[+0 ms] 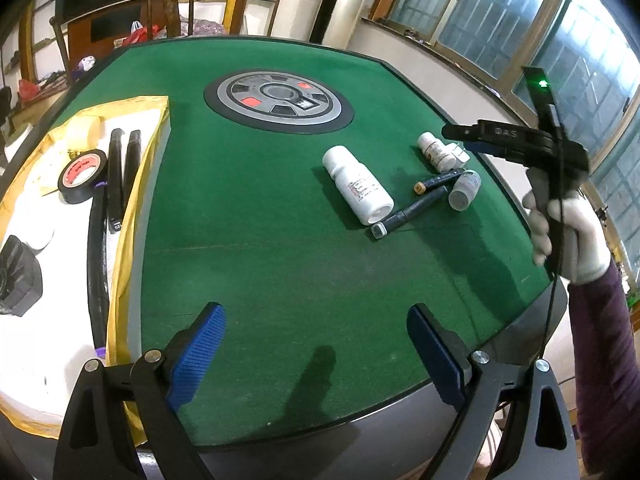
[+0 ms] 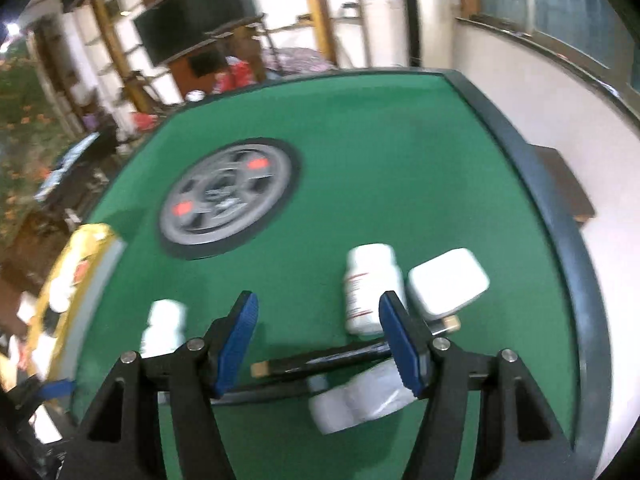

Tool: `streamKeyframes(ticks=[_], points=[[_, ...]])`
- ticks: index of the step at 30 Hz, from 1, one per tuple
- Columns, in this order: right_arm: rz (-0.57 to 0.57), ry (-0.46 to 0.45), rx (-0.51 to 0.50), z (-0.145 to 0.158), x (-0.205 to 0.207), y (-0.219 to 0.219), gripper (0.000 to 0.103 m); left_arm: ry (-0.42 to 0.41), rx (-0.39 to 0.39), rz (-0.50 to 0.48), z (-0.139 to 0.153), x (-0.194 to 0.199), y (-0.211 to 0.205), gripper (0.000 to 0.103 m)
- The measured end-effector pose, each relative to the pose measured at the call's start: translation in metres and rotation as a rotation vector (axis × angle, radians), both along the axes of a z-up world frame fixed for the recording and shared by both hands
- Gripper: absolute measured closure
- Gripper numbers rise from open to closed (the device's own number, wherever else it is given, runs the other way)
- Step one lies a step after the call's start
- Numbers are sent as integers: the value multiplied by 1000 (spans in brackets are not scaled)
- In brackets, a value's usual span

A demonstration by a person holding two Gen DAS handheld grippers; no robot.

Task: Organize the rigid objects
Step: 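Grasp a white pill bottle with the right tool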

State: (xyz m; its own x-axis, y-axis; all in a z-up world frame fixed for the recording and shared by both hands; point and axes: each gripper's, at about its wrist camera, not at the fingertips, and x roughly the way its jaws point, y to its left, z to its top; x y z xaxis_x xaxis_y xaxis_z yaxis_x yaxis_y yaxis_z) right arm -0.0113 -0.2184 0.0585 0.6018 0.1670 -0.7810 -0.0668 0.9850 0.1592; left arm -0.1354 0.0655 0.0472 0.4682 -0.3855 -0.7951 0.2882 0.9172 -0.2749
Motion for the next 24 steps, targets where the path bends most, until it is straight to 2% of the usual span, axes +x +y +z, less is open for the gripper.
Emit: streamKeyframes(ticks=[4, 8, 11, 12, 16, 19, 22, 24], points=[[-12, 36, -61, -15, 21, -7, 41, 8, -13, 4, 0, 3, 0, 9], [11, 82, -58, -37, 35, -4, 41, 15, -7, 0, 1, 5, -3, 9], [10, 96, -58, -50, 42, -2, 53, 26, -3, -3, 0, 10, -8, 9], [2, 108, -47, -53, 44, -3, 54, 32, -3, -2, 0, 13, -10, 9], [-34, 96, 12, -55, 47, -6, 53, 37, -5, 10, -1, 30, -18, 9], [-57, 82, 60, -56, 48, -9, 49, 52, -31, 27, -2, 49, -27, 9], [-85, 25, 98, -58, 41, -12, 48, 65, -47, 33, -3, 68, -37, 9], [-90, -20, 111, -60, 35, -12, 48, 61, -28, 36, -5, 79, -47, 9]])
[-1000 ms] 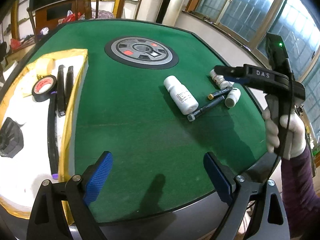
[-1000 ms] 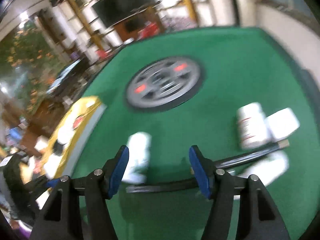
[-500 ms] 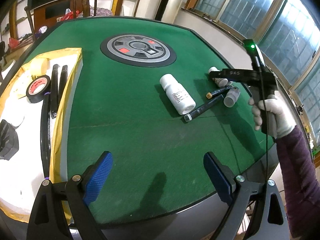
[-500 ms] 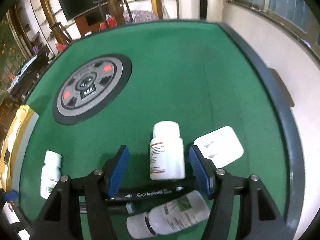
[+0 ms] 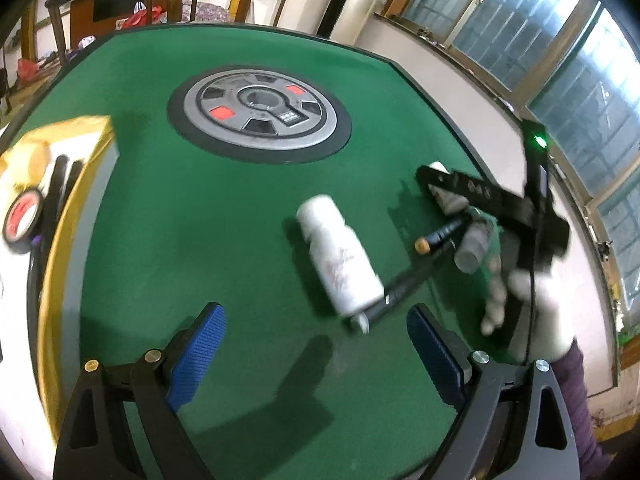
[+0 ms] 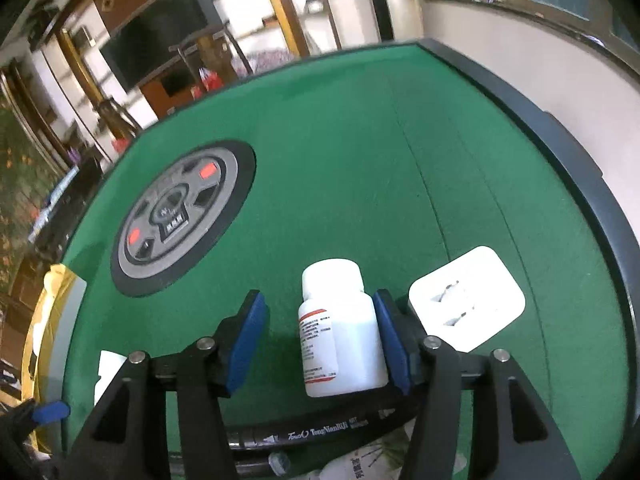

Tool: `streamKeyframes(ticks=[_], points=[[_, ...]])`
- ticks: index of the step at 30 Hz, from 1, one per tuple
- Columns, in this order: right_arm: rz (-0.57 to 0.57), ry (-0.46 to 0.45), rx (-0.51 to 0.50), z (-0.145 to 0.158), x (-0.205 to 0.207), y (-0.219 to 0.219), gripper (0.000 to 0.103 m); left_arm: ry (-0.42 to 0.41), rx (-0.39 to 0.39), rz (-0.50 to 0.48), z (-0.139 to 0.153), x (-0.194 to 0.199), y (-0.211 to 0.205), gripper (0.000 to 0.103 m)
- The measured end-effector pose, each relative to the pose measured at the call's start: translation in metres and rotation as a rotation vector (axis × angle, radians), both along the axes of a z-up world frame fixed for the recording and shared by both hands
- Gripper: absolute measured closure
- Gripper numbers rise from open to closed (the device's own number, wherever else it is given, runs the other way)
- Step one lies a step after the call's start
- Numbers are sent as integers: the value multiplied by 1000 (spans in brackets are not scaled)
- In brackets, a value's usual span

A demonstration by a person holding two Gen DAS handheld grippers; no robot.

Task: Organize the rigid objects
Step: 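Grasp a white pill bottle with the right tool, then grasp another white bottle with the left tool while the right tool holds its bottle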

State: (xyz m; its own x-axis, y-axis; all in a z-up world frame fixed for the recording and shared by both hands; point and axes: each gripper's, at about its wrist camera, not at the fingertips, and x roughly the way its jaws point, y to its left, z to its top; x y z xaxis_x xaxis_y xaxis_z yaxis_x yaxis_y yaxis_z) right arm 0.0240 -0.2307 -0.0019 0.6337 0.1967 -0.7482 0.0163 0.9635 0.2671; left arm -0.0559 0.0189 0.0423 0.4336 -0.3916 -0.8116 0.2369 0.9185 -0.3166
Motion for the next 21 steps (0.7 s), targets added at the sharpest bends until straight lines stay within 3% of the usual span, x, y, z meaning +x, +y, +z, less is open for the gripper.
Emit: streamKeyframes(ticks=[8, 13, 15, 17, 19, 21], points=[[5, -23, 20, 1, -3, -1, 49, 5, 118, -5, -23, 37, -39, 9], [7, -23, 22, 0, -4, -2, 49, -62, 211, -38, -28, 38, -55, 10], [6, -24, 24, 0, -5, -2, 49, -117, 291, -67, -30, 33, -63, 28], [6, -24, 26, -1, -4, -2, 49, -146, 289, -108, -26, 26, -64, 55], [6, -25, 27, -2, -4, -2, 49, -143, 272, -114, -24, 22, -60, 64], [4, -27, 31, -2, -4, -1, 49, -139, 250, -101, -20, 19, -53, 64]])
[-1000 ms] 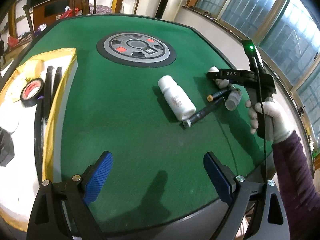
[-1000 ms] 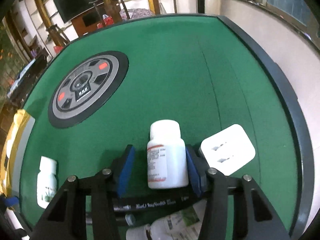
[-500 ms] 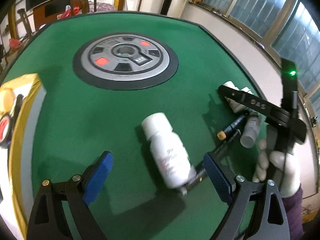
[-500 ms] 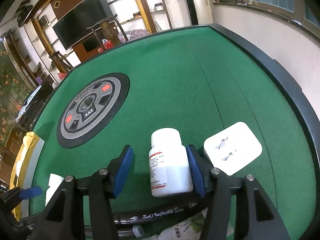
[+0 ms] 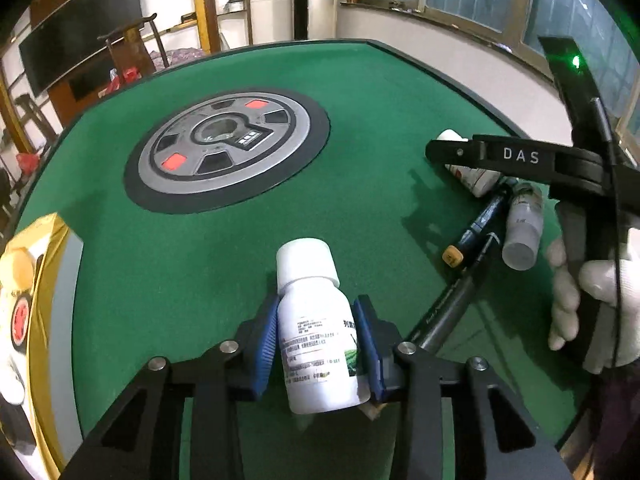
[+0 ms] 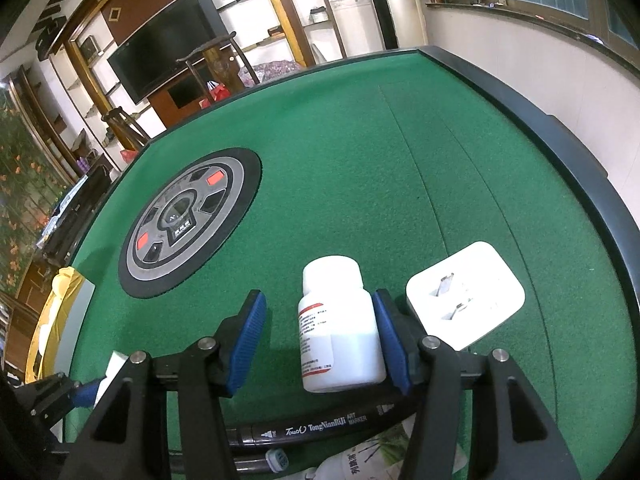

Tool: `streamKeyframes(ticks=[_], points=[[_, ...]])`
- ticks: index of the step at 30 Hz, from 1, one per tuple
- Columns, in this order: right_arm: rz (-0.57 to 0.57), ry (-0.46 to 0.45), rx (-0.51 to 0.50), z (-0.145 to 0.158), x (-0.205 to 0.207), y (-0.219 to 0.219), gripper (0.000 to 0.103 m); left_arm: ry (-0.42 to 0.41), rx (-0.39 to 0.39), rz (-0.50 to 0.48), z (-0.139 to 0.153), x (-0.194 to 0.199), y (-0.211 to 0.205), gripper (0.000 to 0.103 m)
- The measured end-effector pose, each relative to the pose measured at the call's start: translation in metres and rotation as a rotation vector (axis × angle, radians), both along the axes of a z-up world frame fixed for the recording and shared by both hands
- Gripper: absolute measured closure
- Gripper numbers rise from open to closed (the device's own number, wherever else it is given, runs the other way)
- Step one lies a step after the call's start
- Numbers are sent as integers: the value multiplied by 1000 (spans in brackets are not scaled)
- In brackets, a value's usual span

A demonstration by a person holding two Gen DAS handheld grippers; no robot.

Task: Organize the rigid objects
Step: 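Grasp another white bottle with the left tool while the right tool holds its bottle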

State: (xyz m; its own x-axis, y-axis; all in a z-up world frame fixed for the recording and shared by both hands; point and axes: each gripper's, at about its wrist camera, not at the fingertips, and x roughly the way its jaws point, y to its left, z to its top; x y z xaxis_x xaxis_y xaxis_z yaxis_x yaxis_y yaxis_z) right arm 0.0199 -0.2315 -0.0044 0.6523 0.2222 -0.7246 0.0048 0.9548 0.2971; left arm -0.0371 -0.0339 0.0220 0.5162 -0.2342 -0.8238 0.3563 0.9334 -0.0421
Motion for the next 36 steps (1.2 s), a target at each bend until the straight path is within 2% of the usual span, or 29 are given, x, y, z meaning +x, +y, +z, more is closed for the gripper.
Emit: streamKeyframes(ticks=[4, 7, 9, 11, 14, 16, 18, 19, 20, 23, 25, 31, 32, 33, 35, 36], points=[[-8, -4, 12, -2, -2, -5, 53, -6, -81, 24, 16, -15, 21, 66], [-13, -2, 30, -4, -2, -8, 67, -30, -149, 36, 36, -31, 39, 68], [-15, -3, 35, -5, -2, -9, 68, -52, -180, 46, 47, -38, 51, 68], [-17, -4, 34, -5, -1, -9, 68, -79, -212, 53, 59, -50, 67, 78], [-25, -9, 32, -4, -1, -9, 68, -111, -233, 62, 71, -60, 85, 79], [-22, -9, 29, -5, -1, -8, 68, -103, -230, 67, 73, -63, 93, 79], [-24, -8, 17, -4, -1, -5, 68, -79, -251, 85, 66, -65, 101, 70], [-25, -8, 15, -5, -1, -6, 68, -65, -258, 87, 61, -66, 103, 48], [-28, -8, 16, -5, -1, -6, 68, -58, -260, 84, 56, -67, 104, 30], [-36, -6, 41, -6, -2, -11, 68, -47, -232, 51, 45, -77, 100, 28], [-38, -7, 51, -7, -2, -13, 68, -40, -187, 12, 39, -83, 95, 28], [-37, -8, 62, -7, -3, -13, 68, -14, 108, -116, 5, -99, 72, 28], [-37, -8, 65, -7, -3, -14, 68, -11, 158, -151, -4, -103, 65, 37], [-37, -8, 67, -7, -3, -14, 68, -33, 164, -164, -7, -107, 64, 41], [-37, -8, 67, -7, -3, -15, 67, -27, 126, -165, -6, -107, 65, 64], [-38, -9, 67, -7, -3, -15, 68, -21, 114, -156, -6, -105, 66, 66]])
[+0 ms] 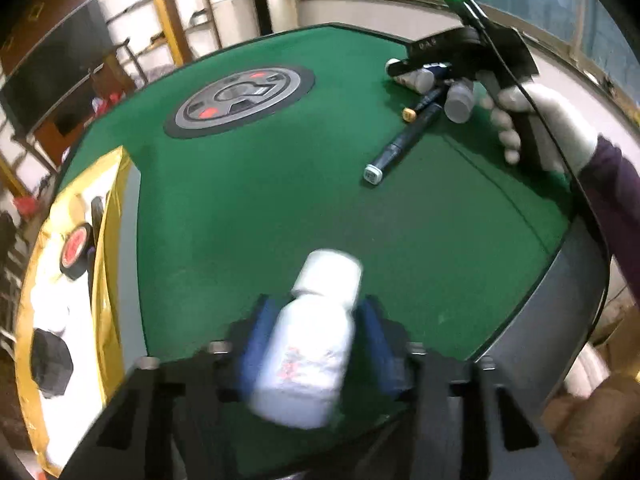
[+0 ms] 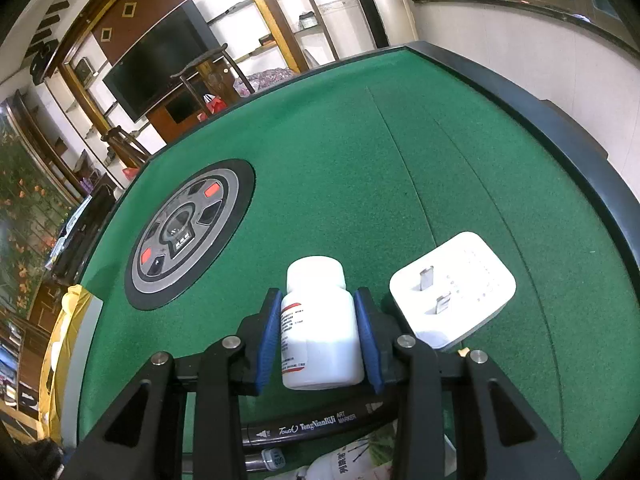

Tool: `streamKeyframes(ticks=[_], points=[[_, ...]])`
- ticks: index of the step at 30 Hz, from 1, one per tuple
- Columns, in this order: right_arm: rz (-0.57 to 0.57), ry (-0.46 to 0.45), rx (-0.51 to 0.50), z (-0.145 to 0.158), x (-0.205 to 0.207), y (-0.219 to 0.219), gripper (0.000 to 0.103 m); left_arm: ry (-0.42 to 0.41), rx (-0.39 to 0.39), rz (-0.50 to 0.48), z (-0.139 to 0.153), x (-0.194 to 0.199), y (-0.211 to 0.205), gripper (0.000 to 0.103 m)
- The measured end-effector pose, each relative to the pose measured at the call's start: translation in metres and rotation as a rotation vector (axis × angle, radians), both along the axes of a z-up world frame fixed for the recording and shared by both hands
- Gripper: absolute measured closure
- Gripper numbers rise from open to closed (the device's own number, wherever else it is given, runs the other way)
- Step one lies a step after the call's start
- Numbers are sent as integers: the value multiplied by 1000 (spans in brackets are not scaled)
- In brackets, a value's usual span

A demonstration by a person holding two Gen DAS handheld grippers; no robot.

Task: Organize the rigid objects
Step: 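Grasp another white bottle with the left tool while the right tool holds its bottle, then carry both white bottles over the tray and release them inside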

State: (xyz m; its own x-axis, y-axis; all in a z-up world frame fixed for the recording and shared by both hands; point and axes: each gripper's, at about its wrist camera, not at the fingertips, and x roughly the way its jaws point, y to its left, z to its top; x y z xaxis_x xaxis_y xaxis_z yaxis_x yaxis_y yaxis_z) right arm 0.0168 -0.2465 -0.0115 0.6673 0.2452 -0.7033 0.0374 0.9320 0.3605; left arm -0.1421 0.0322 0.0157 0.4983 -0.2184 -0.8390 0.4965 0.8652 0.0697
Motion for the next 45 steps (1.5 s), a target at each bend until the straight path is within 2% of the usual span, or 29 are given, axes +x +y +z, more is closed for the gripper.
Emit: streamKeyframes(ticks=[6, 12, 16, 22, 25, 30, 36, 40, 43, 45], points=[[-8, -14, -28, 8, -5, -1, 68, 13, -155, 60, 8, 6, 22, 66], [11, -75, 64, 43, -28, -6, 68, -24, -321, 98, 36, 3, 41, 66], [71, -93, 108, 63, -41, 11, 68, -49, -391, 148, 53, -1, 63, 66], [235, -80, 179, 79, -53, 73, 68, -94, -415, 311, 66, -5, 127, 66], [324, -58, 198, 82, -57, 114, 68, -86, -396, 396, 58, -3, 156, 66], [460, -5, 222, 78, -65, 188, 68, -55, -366, 493, 35, -3, 180, 66], [592, 53, 208, 72, -80, 271, 67, 4, -339, 538, 11, 4, 192, 66], [641, 68, 188, 71, -83, 306, 67, 44, -353, 577, -2, 6, 206, 65], [667, 79, 174, 70, -84, 329, 67, 35, -356, 607, -2, 8, 213, 65], [679, 90, 162, 69, -83, 343, 67, 36, -365, 620, -2, 9, 216, 60]])
